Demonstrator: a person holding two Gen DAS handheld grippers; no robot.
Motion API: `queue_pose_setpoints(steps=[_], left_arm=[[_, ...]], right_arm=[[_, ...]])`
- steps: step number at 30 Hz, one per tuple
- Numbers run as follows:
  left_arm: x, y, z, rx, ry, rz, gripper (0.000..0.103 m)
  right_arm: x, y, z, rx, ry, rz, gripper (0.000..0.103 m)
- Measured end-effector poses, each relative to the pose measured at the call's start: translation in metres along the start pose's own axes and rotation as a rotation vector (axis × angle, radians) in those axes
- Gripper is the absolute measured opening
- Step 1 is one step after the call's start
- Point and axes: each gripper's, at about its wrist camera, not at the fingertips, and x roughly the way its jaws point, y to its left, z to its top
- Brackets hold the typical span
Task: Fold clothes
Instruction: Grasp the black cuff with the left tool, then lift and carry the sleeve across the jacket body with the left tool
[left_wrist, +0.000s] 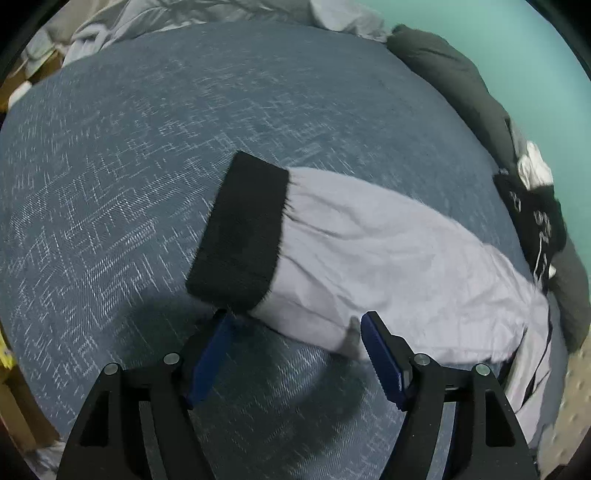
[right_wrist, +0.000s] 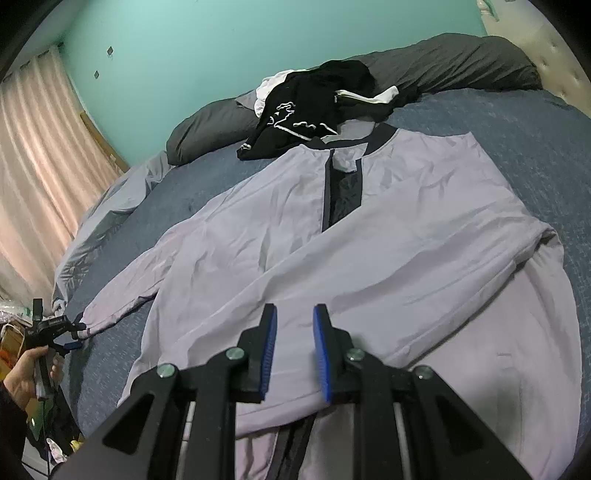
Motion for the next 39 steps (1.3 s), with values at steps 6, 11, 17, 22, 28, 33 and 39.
queue_pose_setpoints(steps=[6, 11, 17, 22, 28, 33, 39], left_arm=[[0.005, 0.009, 0.013, -0.045, -0.017, -0.012, 0.075], [0.005, 0.011, 0.02, -0.058, -0.039, -0.043, 0.072], [-0.005, 0.011, 0.025, -0.051, -0.068, -0.102, 0.043], [-0.035, -0.027, 0.025, 0.052, -0.108, -0.143, 0.025], [-0.072, -0.074, 0.025, 0.175, -0.155, -0.192, 0.023], [-0.102, -0.12, 0.021, 0.278, -0.179, -0.236, 0.022], [-0.129, -0.199, 0.006, 0.399, -0.171, -0.292, 0.021]], right_arm=[[0.001, -0.001, 0.0, 0.001, -0.008, -0.01, 0.019], [0.005, -0.002, -0.001, 0.008, 0.006, -0.003, 0.02], [0.005, -0.003, -0.002, 0.011, 0.005, -0.002, 0.02], [0.006, -0.006, -0.003, 0.025, 0.006, -0.002, 0.02], [0.006, -0.011, -0.004, 0.051, 0.009, 0.007, 0.02], [0.002, -0.019, -0.004, 0.073, 0.0, 0.009, 0.02], [-0.011, -0.04, -0.001, 0.127, -0.024, 0.007, 0.02]])
